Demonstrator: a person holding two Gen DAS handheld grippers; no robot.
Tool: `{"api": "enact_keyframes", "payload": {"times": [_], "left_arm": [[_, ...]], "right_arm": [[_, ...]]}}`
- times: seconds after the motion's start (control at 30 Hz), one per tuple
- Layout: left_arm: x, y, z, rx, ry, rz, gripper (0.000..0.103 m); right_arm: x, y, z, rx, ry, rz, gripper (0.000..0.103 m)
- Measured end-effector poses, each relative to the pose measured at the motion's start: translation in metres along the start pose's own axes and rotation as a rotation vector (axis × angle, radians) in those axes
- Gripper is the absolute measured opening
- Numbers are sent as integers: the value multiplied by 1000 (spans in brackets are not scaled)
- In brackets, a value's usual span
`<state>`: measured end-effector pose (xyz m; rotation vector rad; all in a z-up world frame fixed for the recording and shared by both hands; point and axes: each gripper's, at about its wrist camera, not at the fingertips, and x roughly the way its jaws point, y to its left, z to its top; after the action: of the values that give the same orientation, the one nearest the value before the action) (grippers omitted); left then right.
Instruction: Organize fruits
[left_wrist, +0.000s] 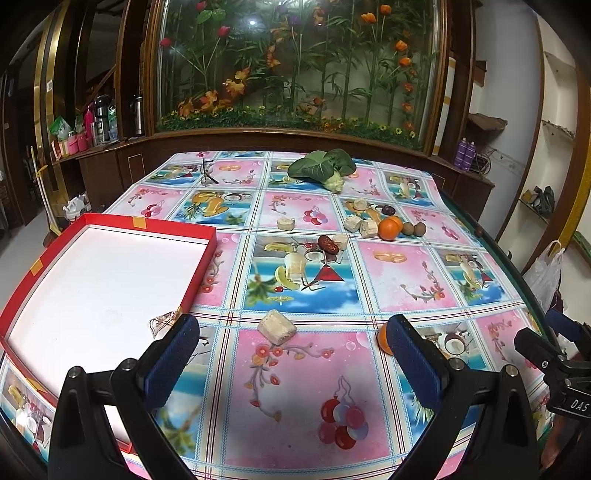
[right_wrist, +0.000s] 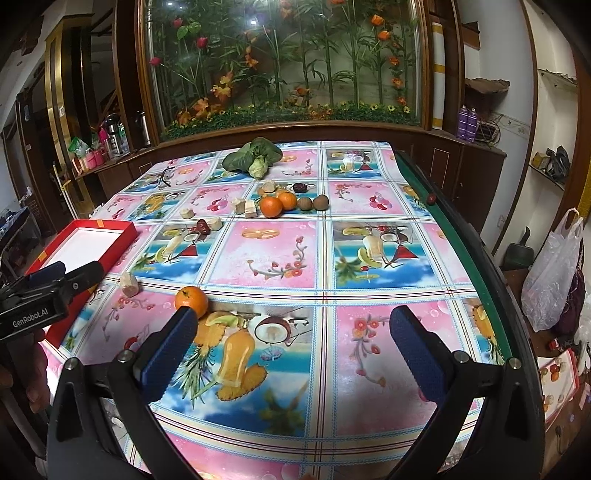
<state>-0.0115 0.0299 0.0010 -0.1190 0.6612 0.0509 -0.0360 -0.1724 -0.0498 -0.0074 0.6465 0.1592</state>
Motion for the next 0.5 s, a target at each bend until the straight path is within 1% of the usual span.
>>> {"api": "enact_keyframes", "payload": {"times": [0.5], "left_arm": [[-1, -1, 0, 0, -1, 4, 101]], "right_arm": [[-2, 3, -2, -11, -3, 5, 103]]}}
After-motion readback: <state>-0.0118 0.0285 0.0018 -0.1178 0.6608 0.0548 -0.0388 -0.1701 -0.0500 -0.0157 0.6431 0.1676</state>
